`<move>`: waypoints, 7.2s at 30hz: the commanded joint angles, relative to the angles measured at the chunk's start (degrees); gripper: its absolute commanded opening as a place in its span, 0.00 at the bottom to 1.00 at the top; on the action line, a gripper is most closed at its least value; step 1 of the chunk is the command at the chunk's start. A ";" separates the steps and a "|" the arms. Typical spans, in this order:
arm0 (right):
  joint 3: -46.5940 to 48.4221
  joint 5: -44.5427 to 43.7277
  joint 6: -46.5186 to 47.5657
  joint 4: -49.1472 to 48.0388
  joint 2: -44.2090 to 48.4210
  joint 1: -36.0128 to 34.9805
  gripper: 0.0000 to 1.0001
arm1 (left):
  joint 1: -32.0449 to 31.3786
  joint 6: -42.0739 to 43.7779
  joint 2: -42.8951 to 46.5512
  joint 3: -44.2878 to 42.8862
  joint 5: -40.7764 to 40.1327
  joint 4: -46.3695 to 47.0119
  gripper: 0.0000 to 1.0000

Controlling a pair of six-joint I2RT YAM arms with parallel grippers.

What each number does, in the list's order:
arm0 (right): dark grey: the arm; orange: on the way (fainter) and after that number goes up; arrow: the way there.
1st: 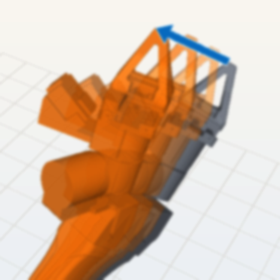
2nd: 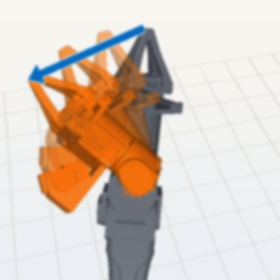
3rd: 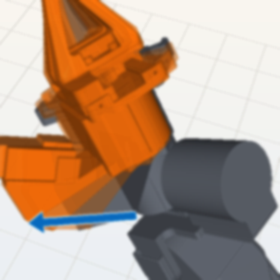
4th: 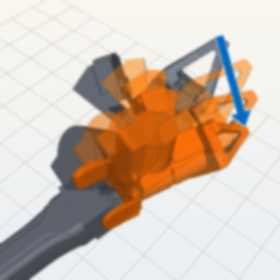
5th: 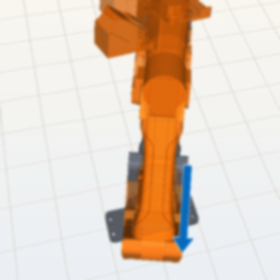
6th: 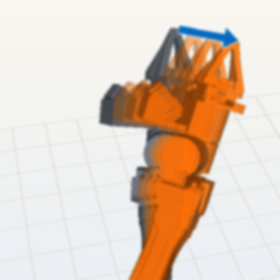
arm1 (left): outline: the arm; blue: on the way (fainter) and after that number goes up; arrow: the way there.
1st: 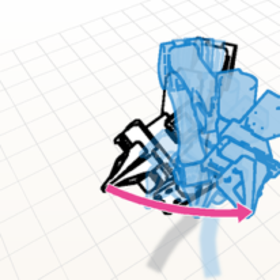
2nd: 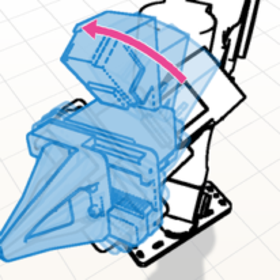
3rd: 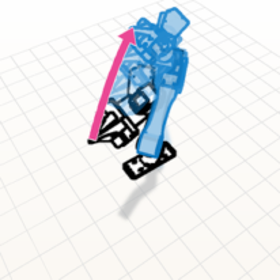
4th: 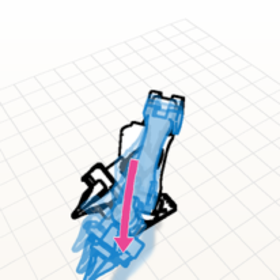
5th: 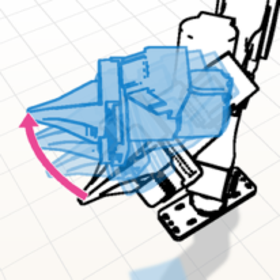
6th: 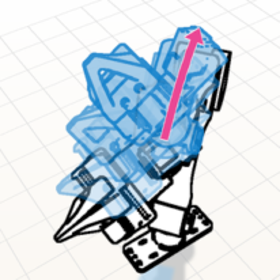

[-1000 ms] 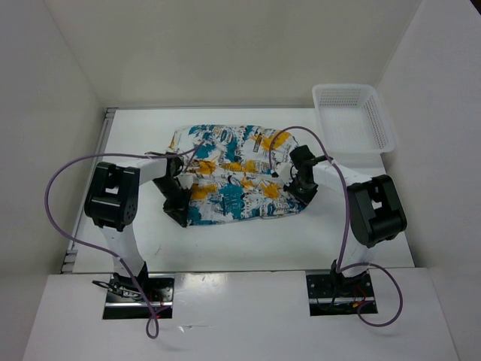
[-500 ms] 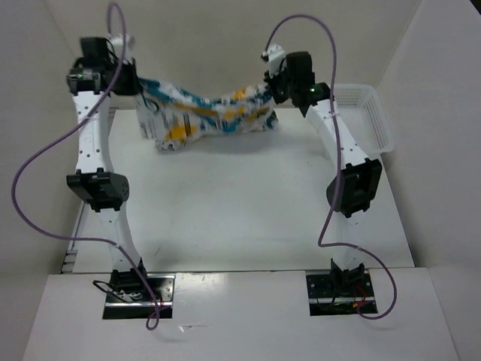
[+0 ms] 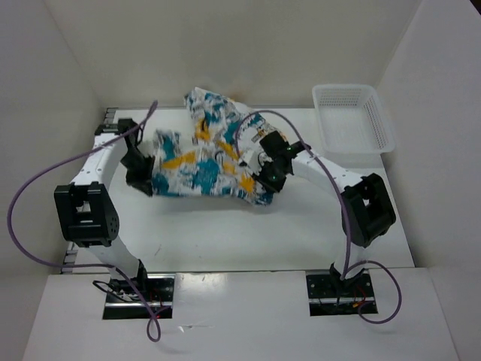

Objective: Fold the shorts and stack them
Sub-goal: Flatten the shorts out, then fold the shorts

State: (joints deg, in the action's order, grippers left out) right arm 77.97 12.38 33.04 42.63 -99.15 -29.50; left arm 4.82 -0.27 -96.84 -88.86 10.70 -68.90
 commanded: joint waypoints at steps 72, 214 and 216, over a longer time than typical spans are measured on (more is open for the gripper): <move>5.84 -1.13 -4.46 -11.42 2.75 -9.09 0.06 | -7.72 0.27 -17.21 -15.71 5.23 25.39 0.68; -26.65 -12.47 31.21 -0.61 37.35 -11.02 0.83 | -14.22 0.27 28.63 25.05 1.78 -5.54 0.47; -25.16 -11.25 30.34 -3.77 38.16 -11.02 0.83 | -14.22 0.27 28.63 24.53 1.26 -3.36 0.52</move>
State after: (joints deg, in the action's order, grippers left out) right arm 51.16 -0.40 62.98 41.65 -64.40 -40.14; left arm -9.32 -0.19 -70.52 -63.42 12.62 -73.23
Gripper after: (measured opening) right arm 0.825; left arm 0.513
